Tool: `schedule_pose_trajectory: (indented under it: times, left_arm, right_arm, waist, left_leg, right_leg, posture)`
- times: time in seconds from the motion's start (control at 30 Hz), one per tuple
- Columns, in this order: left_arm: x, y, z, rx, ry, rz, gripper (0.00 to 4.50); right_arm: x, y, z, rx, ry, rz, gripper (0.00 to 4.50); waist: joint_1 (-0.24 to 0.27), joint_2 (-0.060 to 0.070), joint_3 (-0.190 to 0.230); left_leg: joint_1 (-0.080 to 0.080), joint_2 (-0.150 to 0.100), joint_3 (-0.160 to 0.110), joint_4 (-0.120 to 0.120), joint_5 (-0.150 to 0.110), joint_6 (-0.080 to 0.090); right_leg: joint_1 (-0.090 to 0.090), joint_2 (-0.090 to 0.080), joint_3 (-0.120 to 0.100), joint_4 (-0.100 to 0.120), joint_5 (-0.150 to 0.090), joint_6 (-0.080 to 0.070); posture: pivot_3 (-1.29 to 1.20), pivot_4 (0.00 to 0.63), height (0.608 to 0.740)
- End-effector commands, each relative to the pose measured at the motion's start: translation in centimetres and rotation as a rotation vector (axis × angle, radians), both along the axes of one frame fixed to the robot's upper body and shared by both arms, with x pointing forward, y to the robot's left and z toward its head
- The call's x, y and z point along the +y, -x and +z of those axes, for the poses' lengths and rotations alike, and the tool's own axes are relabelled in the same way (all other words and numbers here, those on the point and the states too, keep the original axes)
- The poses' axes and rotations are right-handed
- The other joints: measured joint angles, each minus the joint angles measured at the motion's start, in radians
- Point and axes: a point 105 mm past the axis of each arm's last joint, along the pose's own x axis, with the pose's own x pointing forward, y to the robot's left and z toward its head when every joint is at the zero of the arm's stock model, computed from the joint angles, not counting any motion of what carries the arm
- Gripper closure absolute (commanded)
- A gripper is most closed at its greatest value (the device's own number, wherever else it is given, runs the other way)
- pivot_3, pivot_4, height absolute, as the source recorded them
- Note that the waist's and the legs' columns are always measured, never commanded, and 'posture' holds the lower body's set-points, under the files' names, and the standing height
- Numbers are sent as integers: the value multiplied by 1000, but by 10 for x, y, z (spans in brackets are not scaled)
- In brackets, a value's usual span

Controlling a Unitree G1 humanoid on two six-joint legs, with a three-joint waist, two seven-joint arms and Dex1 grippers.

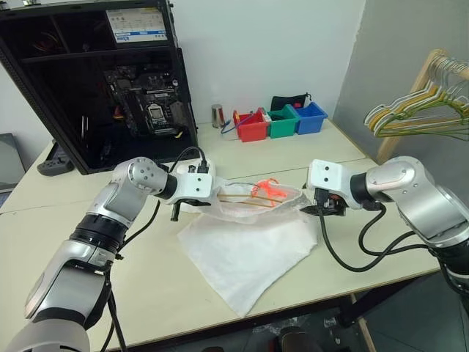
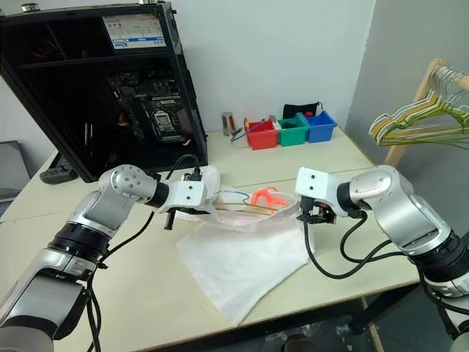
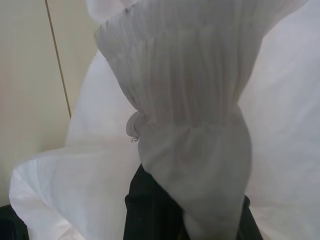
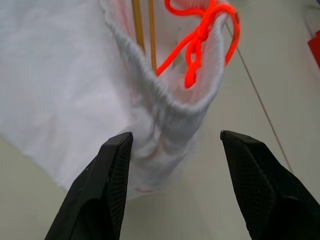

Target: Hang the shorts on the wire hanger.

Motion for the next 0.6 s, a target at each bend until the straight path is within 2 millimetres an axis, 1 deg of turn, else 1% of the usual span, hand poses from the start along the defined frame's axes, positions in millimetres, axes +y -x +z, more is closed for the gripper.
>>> schedule_pose_trajectory:
  times: [0.03, 0.1, 0.27, 0.43, 0.47, 0.53, 0.6]
  left_arm:
    - [-6, -6, 18, -63, 20, -21, 4500]
    - [-5, -5, 18, -64, 19, -22, 4500]
    - [-5, -4, 19, -66, 24, -18, 4500]
    - [0, -2, 19, -67, 21, -8, 4500]
    - [2, -1, 18, -68, 20, -4, 4500]
    - [4, 0, 18, -68, 20, 4, 4500]
    - [5, 0, 18, -68, 20, 11, 4500]
  right_arm:
    - [6, 4, -6, 77, -23, 12, 1535]
    - [10, -1, -11, 79, -17, 15, 1535]
    - [18, -27, -17, 31, -16, -20, 1535]
    - [25, -40, -23, -7, 17, 5, 1535]
    - [25, -41, -27, -13, 31, 21, 1805]
    - [23, -43, -32, -31, 60, 46, 2017]
    - [22, -44, -35, -46, 75, 66, 2505]
  waist:
    - [-2, 0, 0]
    - [-4, 0, 0]
    - [-20, 0, 0]
    - [-23, 0, 0]
    - [-24, 0, 0]
    - [-25, 0, 0]
    - [-25, 0, 0]
  left_leg:
    - [0, 0, 0, 0, 0, 0]
    - [0, 0, 0, 0, 0, 0]
    - [0, 0, 0, 0, 1, -1]
    - [0, -1, -1, 0, 1, -2]
    - [0, -1, 0, 0, 1, -2]
    - [0, -1, 0, 0, 1, -2]
    - [0, -1, 0, 0, 1, -2]
  right_leg:
    - [0, 0, 0, 0, 0, 0]
    - [0, 0, 0, 0, 0, 0]
    - [-1, 0, 0, 1, 0, 0]
    - [0, 0, 0, 0, 0, 0]
    - [0, 0, 1, 0, 0, 0]
    - [-1, 0, 1, 0, 0, 0]
    - [-1, 0, 0, 1, 0, 0]
  posture:
    - [-216, 0, 740]
    - [-216, 0, 740]
    - [-201, 0, 740]
    - [-175, 0, 740]
    - [-175, 0, 740]
    - [-175, 0, 740]
    - [-175, 0, 740]
